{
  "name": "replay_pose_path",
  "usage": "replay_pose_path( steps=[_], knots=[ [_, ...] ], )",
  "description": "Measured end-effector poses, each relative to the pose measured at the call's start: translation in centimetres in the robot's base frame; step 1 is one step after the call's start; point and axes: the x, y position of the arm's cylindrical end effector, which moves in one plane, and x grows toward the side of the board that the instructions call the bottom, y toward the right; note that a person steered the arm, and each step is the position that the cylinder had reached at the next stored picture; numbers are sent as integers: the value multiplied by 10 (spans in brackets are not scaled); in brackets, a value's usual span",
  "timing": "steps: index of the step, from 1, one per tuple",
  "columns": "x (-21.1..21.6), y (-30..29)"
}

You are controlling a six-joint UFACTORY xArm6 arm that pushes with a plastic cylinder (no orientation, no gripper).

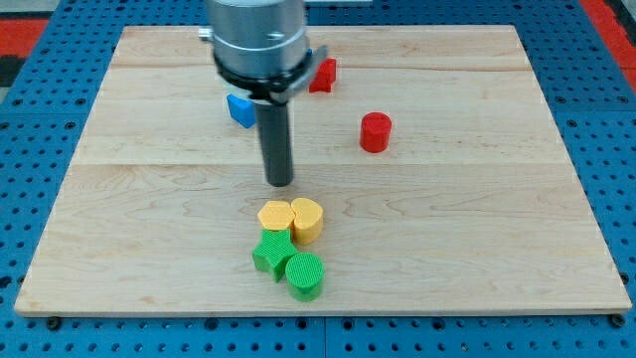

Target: Slide the red circle slightly up

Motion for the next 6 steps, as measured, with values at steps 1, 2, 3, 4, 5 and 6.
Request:
replay_pose_path(
  steps=[1, 2, 3, 4, 5, 6],
  knots=[
    [-4, 44],
    [-16, 76],
    [-46, 81],
    [-84, 63],
    [-96, 31],
    [-79, 40]
  ],
)
